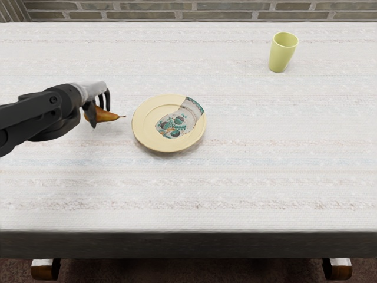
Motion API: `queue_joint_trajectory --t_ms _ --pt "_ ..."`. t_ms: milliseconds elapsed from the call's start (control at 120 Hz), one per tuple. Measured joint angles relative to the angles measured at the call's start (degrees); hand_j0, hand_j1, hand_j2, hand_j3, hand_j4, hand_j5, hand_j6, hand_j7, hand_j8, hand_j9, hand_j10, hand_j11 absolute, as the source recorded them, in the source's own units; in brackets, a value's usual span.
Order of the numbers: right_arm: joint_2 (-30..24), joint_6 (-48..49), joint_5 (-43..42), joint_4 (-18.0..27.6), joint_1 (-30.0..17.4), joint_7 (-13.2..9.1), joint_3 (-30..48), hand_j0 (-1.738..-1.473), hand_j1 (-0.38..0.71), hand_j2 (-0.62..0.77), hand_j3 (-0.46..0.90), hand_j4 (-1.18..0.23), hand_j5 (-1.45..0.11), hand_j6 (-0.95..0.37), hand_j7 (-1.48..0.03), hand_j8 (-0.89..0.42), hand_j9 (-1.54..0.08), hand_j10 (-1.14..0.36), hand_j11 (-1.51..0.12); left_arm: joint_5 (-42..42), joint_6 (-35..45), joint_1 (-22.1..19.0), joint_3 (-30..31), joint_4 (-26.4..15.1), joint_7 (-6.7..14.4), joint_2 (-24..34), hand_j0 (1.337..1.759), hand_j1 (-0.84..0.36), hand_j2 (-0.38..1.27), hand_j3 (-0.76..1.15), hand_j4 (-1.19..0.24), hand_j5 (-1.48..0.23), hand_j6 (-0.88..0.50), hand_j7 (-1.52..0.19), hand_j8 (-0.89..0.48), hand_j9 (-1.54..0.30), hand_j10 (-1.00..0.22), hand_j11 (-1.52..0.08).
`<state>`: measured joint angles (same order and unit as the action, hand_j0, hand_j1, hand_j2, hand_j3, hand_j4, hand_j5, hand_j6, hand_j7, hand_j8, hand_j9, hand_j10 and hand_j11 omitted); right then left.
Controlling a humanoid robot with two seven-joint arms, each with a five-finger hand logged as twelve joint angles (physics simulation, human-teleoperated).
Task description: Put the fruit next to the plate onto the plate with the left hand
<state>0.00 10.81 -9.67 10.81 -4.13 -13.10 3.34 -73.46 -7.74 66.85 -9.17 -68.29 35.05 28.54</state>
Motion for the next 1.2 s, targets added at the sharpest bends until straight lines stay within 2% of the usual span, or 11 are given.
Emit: queue_joint_trajectory --t_ms 150,308,558,833,1200 --pt "0.0 0.0 0.0 0.0 0.0 0.0 0.0 -1.658 -0.35 0.0 0.0 0.0 0.0 0.0 0.0 0.0 0.0 0.0 0.0 0.2 -0.1 2.6 -0.1 -1.5 0.0 0.7 1.654 -0.32 0.41 0.0 -0.66 -1.09 -0.51 -1.04 -0.49 -1.03 -0.73 -1.02" --pt "0.0 0.0 0.0 0.0 0.0 0.0 0.0 -1.658 -0.35 0.0 0.0 0.0 0.0 0.0 0.0 0.0 0.0 0.0 0.0 0.2 0.0 3.7 -0.1 -2.4 0.0 0.0 1.655 -0.31 0.39 0.0 -0.67 -1.08 -0.51 -1.04 -0.5 -1.02 -0.73 -1.02" --pt "0.0 0.0 0.0 0.0 0.0 0.0 0.0 -1.658 -0.35 0.0 0.0 0.0 0.0 0.0 0.0 0.0 0.0 0.0 0.0 0.3 0.1 3.8 -1.8 -2.7 0.0 -4.1 1.656 -0.35 0.47 0.0 -0.67 -1.08 -0.51 -1.03 -0.51 -1.02 -0.72 -1.02" --pt "0.0 0.0 0.0 0.0 0.0 0.0 0.0 -1.658 -0.35 0.0 0.0 0.0 0.0 0.0 0.0 0.0 0.0 0.0 0.0 0.3 0.4 3.2 -4.1 -2.4 0.0 -8.9 1.656 -0.35 0.47 0.0 -0.67 -1.08 -0.51 -1.03 -0.51 -1.02 -0.73 -1.02" --pt "0.0 0.0 0.0 0.0 -0.2 0.0 0.0 -1.658 -0.35 0.0 0.0 0.0 0.0 0.0 0.0 0.0 0.0 0.0 0.0 0.2 0.7 1.7 -3.9 -0.3 0.0 -13.8 1.656 -0.34 0.47 0.0 -0.71 -1.06 -0.52 -1.03 -0.51 -1.01 -0.73 -1.01"
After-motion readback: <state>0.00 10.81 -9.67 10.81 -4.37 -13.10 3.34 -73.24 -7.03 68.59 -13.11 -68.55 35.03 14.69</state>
